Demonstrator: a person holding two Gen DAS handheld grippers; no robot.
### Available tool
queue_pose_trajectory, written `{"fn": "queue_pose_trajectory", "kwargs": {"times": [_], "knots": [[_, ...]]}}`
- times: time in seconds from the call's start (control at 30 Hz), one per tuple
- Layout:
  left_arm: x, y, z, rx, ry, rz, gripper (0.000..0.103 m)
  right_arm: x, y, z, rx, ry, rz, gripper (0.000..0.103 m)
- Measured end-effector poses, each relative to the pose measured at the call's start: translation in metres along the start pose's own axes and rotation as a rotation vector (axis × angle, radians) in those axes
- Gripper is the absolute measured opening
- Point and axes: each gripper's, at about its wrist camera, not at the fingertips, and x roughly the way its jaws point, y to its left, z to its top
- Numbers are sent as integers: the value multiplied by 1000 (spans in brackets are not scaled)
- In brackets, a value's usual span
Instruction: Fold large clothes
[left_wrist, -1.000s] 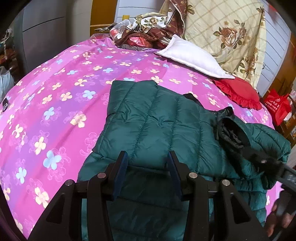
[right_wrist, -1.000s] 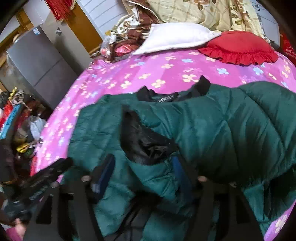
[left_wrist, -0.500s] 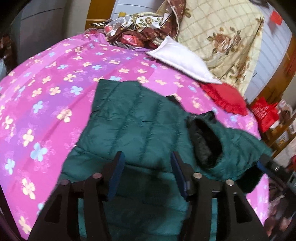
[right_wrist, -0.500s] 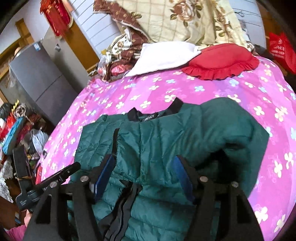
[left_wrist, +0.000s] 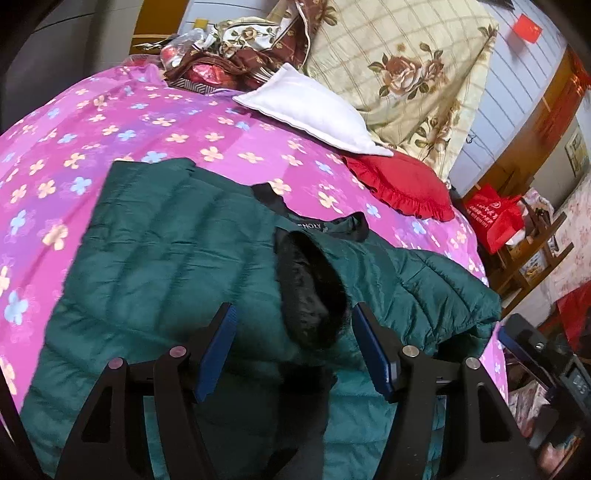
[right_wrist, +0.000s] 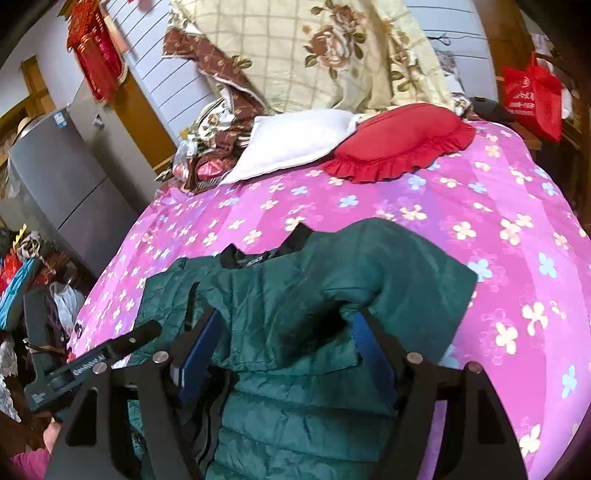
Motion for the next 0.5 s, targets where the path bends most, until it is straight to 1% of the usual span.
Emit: {"fn": "queue_pose_trajectory", "kwargs": {"times": [0.07, 0.13, 0.23, 0.3, 0.33, 0.37, 0.4, 0.43, 0.5], "knots": [[10, -7, -1, -1, 2, 28, 43, -5, -6, 0, 3, -17, -20, 78], [21, -8, -3, -10, 21, 33, 43, -11, -13, 1, 6, -37, -41, 81], [41, -12, -4, -19, 51, 58, 43, -15, -27, 1, 31, -53, -56, 82], [48, -13, -4, -24, 51, 74, 43, -16, -38, 0, 57, -59, -64, 83], [49, -13, -4, -23, 45, 71, 35, -17, -43, -2, 65, -60, -69, 83], [48, -15, -4, -12, 36, 54, 26, -17, -48, -3, 76, -57, -74, 83], [47, -16, -3, 3, 37, 51, 5, -16, -54, -4, 89, -52, -76, 83], [47, -17, -1, 22, 41, 63, 0, -15, -58, -5, 102, -49, -73, 83], [42, -16, 4, 43, 33, 68, 0, -14, -67, -6, 133, -47, -62, 83]]}}
